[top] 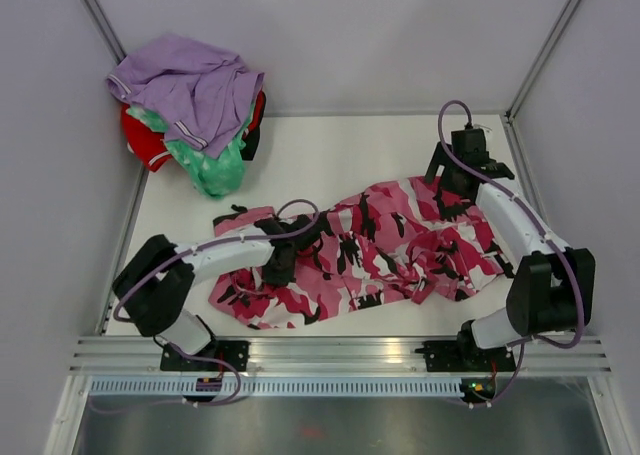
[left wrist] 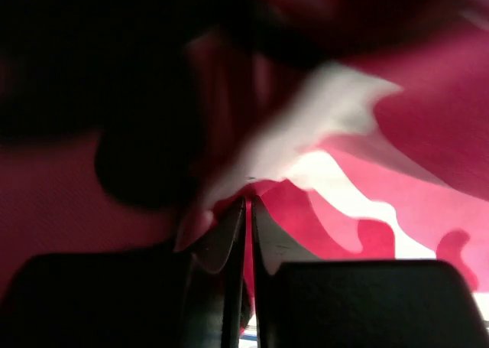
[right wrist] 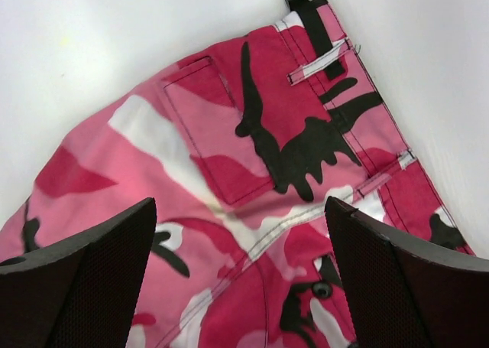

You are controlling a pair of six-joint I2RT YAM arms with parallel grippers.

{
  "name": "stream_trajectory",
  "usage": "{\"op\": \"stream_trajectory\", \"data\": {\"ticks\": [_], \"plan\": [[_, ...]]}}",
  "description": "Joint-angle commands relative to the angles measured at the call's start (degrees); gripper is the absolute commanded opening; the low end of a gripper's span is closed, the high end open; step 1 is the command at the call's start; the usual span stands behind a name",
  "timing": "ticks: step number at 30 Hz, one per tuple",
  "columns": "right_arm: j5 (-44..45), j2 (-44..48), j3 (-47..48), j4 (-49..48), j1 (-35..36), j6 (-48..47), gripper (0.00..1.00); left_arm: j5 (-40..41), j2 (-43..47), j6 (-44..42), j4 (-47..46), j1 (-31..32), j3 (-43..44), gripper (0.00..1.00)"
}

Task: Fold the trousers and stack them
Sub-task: Flatten the trousers out

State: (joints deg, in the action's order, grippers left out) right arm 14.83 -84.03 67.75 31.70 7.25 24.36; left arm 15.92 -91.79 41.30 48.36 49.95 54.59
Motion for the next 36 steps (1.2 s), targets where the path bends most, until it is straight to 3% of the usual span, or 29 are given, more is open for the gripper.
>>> {"op": "stream_trajectory", "data": {"ticks": [1,6,9,13,14,15,17,21,25,30,34,36], "plan": [[-2.69,-3.4,-1.65,-10.34,-2.66,0.24,0.98,-1.15,10.63,8.44,-3.26,-5.28,-5.34,0.1],[-3.23,-8.34,-4.28,-13.77,-3.73,-0.54,0.97,-4.31,16.81,6.26,-5.21,-13.64,-8.27,0.1],[-1.74,-10.54,-5.51,-15.7,-3.99,-0.8,0.97,-5.28,19.54,3.36,-3.63,-15.85,-5.91,0.21],[-1.21,-13.08,-7.27,-18.68,-5.22,-0.45,0.97,-5.03,23.66,0.89,-0.55,-15.94,-0.98,0.57],[-1.47,-13.35,-7.62,-19.04,-5.49,-0.28,0.97,-3.98,24.63,0.8,0.06,-16.03,-0.37,0.78],[-2.17,-13.61,-7.98,-19.4,-6.27,-0.02,0.96,-1.62,26.21,0.8,0.5,-16.2,-0.1,0.88],[-3.05,-14.49,-8.15,-19.84,-6.8,0.42,0.96,-0.63,27.27,1.24,0.6,-18.22,-1.23,0.99],[-2.7,-14.67,-9.3,-19.93,-9.26,0.6,0.95,-5.72,26.23,3.87,-2.21,-24.1,-9.38,0.99],[-1.21,-13.8,-11.14,-19.58,-11.46,1.39,0.95,-6.96,25.87,8.96,-4.94,-26.13,-15.03,0.95],[-4.54,-11.69,-15.1,-21.68,-15.5,3.85,0.95,-7.13,31.22,12.66,-4.41,-29.99,-19.42,0.9],[-4.28,-12.21,-15.28,-21.77,-15.68,3.5,0.94,-9.5,35.8,12.22,-6.08,-34.48,-22.85,0.84],[-4.19,-12.74,-15.62,-21.86,-15.86,4.2,0.94,-10.99,35.37,13.45,-8.18,-35.53,-25.04,0.76]]}}
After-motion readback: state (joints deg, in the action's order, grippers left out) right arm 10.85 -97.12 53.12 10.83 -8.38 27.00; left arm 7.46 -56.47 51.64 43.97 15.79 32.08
